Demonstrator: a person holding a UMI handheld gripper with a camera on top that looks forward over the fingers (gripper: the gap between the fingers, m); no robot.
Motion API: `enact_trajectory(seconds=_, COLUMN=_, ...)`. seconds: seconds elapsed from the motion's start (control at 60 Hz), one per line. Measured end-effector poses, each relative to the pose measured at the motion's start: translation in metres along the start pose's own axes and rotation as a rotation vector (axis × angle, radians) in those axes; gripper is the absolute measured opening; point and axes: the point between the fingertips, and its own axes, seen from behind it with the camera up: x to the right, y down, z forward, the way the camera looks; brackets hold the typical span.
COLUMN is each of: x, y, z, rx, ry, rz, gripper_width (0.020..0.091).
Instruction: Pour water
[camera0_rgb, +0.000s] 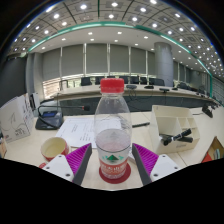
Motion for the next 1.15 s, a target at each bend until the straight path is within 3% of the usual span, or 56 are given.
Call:
enact_trajectory(seconds=0.083, x=0.003, y=0.0, z=-0.02, rx=-0.023, ry=0.033, rz=0.011, gripper_width=0.0865)
enact_trajectory(seconds=0.233, x=-0.007, y=0.005, z=-0.081, rx=-0.091, ry=0.083, rz=0.005, gripper_width=0.0856)
enact_trajectory(seconds=0.633, x=-0.089, y=0.019, z=-0.326, rx=-0.234, ry=0.071, rz=-0.089, gripper_width=0.0857)
enact_trajectory(seconds=0.9, x=-0.133, y=0.022, z=-0.409, rx=-0.235, ry=0.045, rz=-0.111, gripper_width=0.0859)
enact_trajectory(seconds=1.15, x=-0.134, y=0.015, z=-0.426, rx=-0.206, ry=0.063, rz=-0.156, gripper_width=0.0855)
